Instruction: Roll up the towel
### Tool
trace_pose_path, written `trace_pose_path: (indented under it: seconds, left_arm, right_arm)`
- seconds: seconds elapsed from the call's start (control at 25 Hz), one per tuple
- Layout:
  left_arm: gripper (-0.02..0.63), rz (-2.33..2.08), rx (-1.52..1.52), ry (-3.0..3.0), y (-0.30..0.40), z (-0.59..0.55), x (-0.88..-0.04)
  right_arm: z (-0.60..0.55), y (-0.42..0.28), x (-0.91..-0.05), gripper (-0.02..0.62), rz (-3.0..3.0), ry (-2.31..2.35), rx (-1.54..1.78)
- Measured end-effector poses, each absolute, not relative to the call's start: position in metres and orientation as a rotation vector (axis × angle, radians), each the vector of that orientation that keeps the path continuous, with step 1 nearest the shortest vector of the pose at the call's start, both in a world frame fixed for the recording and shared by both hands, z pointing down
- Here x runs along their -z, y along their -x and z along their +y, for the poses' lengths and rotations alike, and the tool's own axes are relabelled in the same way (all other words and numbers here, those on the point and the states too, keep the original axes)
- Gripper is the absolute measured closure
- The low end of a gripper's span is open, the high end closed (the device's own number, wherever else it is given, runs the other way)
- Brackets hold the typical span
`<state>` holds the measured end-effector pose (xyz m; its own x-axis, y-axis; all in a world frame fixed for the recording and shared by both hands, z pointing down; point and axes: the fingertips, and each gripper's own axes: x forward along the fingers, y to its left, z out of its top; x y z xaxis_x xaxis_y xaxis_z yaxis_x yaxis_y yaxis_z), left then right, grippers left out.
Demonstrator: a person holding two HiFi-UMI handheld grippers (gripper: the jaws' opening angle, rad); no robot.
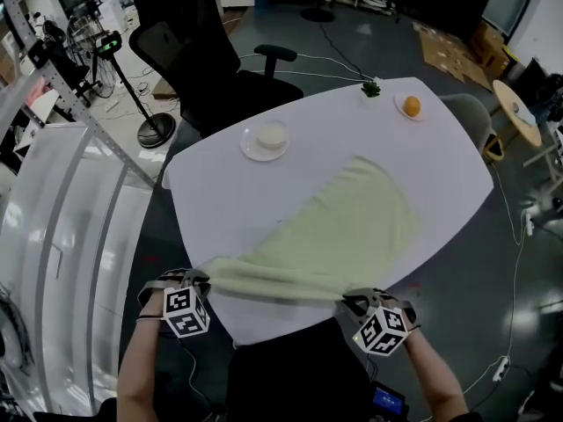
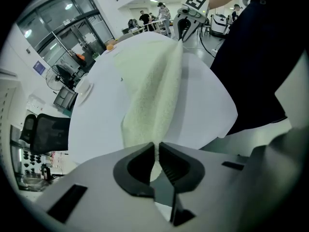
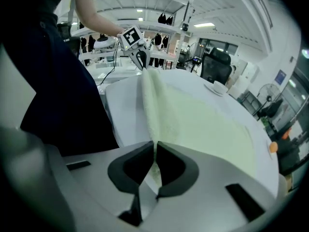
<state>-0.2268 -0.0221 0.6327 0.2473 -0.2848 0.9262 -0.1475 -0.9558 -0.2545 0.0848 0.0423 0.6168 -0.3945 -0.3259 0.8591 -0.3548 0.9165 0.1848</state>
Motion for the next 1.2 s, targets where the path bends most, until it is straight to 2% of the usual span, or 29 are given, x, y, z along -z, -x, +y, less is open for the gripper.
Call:
trace_pose_path:
  seconds: [0.44, 1.2]
  left_arm:
    - [0.563, 0.539, 1.768, 2.537, 0.218, -0.066, -0.598]
    - [0.56, 0.703, 1.915, 2.415, 0.202, -0.171, -0.632]
  right_arm:
    - [-0.008, -0.093, -0.589, 0.561, -2.149, -0.547, -0.323]
    - [-0.112, -0.118, -0.624, 0.536, -2.073, -0.603, -0.337]
